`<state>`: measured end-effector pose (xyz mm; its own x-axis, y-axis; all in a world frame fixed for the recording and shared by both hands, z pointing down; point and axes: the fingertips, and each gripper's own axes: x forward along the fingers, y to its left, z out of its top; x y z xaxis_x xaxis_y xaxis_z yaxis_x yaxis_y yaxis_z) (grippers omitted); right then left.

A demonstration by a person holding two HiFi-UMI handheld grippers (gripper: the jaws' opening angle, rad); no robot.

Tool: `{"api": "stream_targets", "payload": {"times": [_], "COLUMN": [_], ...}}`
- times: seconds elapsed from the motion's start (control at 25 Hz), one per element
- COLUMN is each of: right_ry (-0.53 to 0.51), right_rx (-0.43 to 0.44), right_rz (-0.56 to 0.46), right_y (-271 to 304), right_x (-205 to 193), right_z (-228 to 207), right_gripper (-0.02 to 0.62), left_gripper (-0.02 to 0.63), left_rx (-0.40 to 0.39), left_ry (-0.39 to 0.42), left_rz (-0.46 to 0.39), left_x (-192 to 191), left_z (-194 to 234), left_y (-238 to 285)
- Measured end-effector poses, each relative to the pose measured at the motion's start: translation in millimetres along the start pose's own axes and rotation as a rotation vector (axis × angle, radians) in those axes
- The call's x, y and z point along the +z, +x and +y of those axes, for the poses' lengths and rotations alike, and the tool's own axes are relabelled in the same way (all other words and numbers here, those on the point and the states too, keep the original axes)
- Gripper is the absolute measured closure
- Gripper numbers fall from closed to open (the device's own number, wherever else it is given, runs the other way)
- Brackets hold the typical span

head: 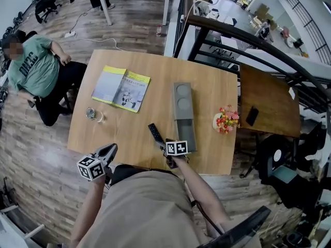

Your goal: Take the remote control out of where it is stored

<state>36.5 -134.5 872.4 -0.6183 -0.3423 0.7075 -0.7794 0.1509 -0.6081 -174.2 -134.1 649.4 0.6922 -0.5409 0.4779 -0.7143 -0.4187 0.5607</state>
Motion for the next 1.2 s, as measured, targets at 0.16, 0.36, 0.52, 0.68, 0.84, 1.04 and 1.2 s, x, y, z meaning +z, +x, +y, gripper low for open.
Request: {"api": "stream_targets", "payload": {"times": [0.16, 0.36, 0.52, 0.68, 0.84, 1.04, 1.2], "right_ry": [-0.018, -0.088, -0.094, -0.131, -0.236, -0.457, -0.597], "right_rx": [0.019, -0.036, -0.055, -0.103, -0.211, -0.391, -0.473], "right_rz": [-0.181, -0.573, -0.764, -0.886, -0.929, -0.886, -0.86], "right_y": [-51, -137, -188, -216, -221, -216, -221], "right_x": [35, 105, 130, 138, 126, 87, 56], "right_z": [18, 54, 90, 140, 199, 282, 336], "right_gripper": [0.311, 0.314, 0.318, 0.319, 0.334, 0.357, 0.38], "left_gripper": [0.603, 0.603, 0.603, 0.603, 0.603, 0.603, 0.603], "left_rx": [-0.067, -0.139, -0.218, -0.281, -0.295, -0.309, -0.348], "left_ry": [0.038, 0.081, 0.067, 0.07, 0.083, 0.145, 0.163], "left_rz": [0.019, 0.008, -0.027, -0.045, -0.096, -0.185, -0.224], "left_x": [5, 26, 33, 38, 58, 76, 67], "left_z": [-13, -16, -15, -9, 12, 37, 53], "left_y": [13, 20, 10, -26, -84, -154, -181]}}
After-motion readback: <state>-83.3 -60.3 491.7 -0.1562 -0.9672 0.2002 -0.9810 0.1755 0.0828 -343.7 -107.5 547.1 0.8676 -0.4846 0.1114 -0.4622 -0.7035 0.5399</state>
